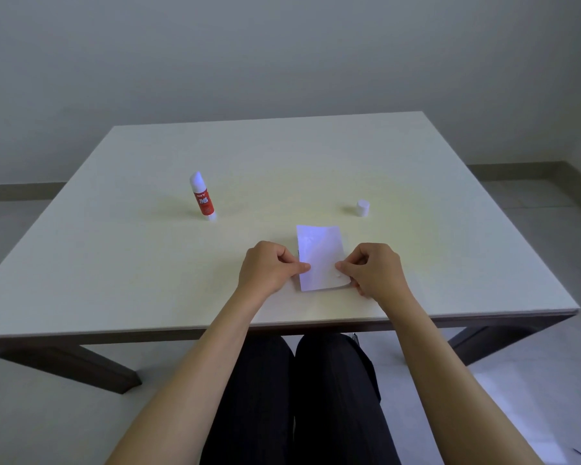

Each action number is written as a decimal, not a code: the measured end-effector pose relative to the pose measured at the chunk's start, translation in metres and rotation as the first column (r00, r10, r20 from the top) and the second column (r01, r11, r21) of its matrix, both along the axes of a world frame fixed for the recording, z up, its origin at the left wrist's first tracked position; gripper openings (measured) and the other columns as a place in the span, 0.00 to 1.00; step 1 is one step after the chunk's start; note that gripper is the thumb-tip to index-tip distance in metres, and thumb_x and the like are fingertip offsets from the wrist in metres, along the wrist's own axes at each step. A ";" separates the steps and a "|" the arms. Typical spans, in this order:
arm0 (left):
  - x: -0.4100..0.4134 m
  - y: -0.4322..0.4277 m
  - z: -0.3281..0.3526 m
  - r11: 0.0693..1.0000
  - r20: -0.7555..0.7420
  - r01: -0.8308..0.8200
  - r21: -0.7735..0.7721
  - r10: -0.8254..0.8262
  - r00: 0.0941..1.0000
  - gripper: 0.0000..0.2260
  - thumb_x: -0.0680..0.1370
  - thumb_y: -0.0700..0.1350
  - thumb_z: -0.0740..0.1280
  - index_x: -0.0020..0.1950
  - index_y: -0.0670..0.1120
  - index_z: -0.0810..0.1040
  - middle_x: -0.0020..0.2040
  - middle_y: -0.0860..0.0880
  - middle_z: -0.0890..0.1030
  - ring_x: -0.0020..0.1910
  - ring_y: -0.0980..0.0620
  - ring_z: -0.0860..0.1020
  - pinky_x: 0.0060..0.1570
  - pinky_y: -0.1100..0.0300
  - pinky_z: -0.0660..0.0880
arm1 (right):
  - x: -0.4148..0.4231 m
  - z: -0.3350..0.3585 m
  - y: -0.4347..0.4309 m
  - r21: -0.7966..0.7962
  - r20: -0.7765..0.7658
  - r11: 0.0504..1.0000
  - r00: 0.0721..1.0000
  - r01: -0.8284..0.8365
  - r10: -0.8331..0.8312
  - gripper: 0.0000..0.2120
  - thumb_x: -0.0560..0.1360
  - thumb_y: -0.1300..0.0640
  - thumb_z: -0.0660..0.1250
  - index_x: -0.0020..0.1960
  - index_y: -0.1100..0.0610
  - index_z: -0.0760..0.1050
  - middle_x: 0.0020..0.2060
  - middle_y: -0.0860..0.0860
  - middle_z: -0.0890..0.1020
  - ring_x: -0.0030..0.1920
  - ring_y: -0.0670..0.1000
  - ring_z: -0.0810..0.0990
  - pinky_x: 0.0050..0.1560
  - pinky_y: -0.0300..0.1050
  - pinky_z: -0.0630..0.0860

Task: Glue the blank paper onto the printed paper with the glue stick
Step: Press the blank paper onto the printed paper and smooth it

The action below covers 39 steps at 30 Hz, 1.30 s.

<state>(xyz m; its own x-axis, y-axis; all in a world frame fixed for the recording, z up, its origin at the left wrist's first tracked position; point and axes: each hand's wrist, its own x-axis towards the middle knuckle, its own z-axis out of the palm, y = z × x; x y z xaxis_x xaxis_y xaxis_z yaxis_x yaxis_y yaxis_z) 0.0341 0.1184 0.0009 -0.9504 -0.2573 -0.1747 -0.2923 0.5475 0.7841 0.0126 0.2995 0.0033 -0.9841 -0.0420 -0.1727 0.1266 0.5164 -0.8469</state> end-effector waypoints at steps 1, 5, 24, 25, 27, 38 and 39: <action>0.000 0.000 0.000 1.000 -0.003 0.002 -0.002 -0.002 1.000 0.11 0.66 0.47 0.77 0.29 0.45 0.78 0.29 0.55 0.78 0.30 0.54 0.74 0.34 0.61 0.69 | 0.000 0.000 0.000 0.007 -0.001 1.000 1.000 -0.002 0.002 0.11 0.71 0.63 0.71 0.32 0.60 0.73 0.24 0.51 0.75 0.14 0.41 0.67 0.16 0.32 0.63; 0.000 0.000 0.000 1.000 -0.003 0.007 -0.016 -0.007 1.000 0.11 0.66 0.47 0.77 0.32 0.42 0.80 0.30 0.54 0.79 0.32 0.52 0.76 0.38 0.59 0.72 | 0.000 0.001 -0.001 0.047 -0.017 0.999 1.000 -0.020 0.021 0.10 0.71 0.63 0.71 0.33 0.60 0.74 0.25 0.51 0.76 0.14 0.42 0.69 0.16 0.33 0.65; 0.000 0.004 -0.008 0.898 -0.132 0.163 -0.409 -0.234 0.963 0.24 0.72 0.50 0.71 0.67 0.50 0.70 0.65 0.50 0.70 0.65 0.48 0.68 0.59 0.52 0.67 | -0.002 0.002 -0.006 0.209 -0.072 0.971 0.989 -0.113 0.131 0.16 0.72 0.66 0.68 0.59 0.56 0.77 0.26 0.52 0.75 0.19 0.50 0.71 0.19 0.33 0.68; 0.000 0.001 -0.009 0.848 -0.105 0.237 -0.475 -0.322 0.941 0.26 0.75 0.51 0.68 0.71 0.51 0.66 0.71 0.51 0.66 0.72 0.48 0.62 0.65 0.50 0.62 | -0.003 0.000 -0.007 0.222 -0.066 0.967 0.988 -0.122 0.140 0.18 0.73 0.65 0.67 0.62 0.56 0.77 0.27 0.52 0.75 0.21 0.50 0.71 0.22 0.35 0.70; -0.001 -0.005 -0.011 0.731 -0.006 0.382 -0.565 -0.466 0.885 0.25 0.79 0.54 0.60 0.75 0.52 0.60 0.77 0.56 0.58 0.78 0.51 0.49 0.73 0.46 0.47 | -0.004 -0.001 -0.008 0.275 -0.056 0.950 0.984 -0.147 0.168 0.20 0.74 0.63 0.66 0.66 0.57 0.75 0.36 0.53 0.75 0.28 0.51 0.72 0.32 0.40 0.73; -0.001 -0.012 -0.019 0.665 0.122 0.478 -0.574 -0.508 0.853 0.39 0.72 0.70 0.56 0.77 0.53 0.51 0.78 0.60 0.48 0.78 0.51 0.42 0.72 0.38 0.36 | 0.002 -0.002 -0.009 0.514 -0.106 0.847 0.970 -0.135 0.219 0.20 0.77 0.55 0.64 0.69 0.49 0.71 0.52 0.55 0.78 0.52 0.57 0.77 0.43 0.44 0.68; -0.001 -0.014 -0.019 0.678 0.113 0.471 -0.564 -0.502 0.858 0.39 0.72 0.70 0.57 0.77 0.53 0.51 0.78 0.60 0.49 0.78 0.51 0.42 0.72 0.39 0.36 | 0.005 -0.002 -0.009 0.524 -0.146 0.844 0.964 -0.115 0.222 0.19 0.78 0.54 0.63 0.69 0.49 0.71 0.53 0.54 0.76 0.52 0.58 0.77 0.43 0.44 0.69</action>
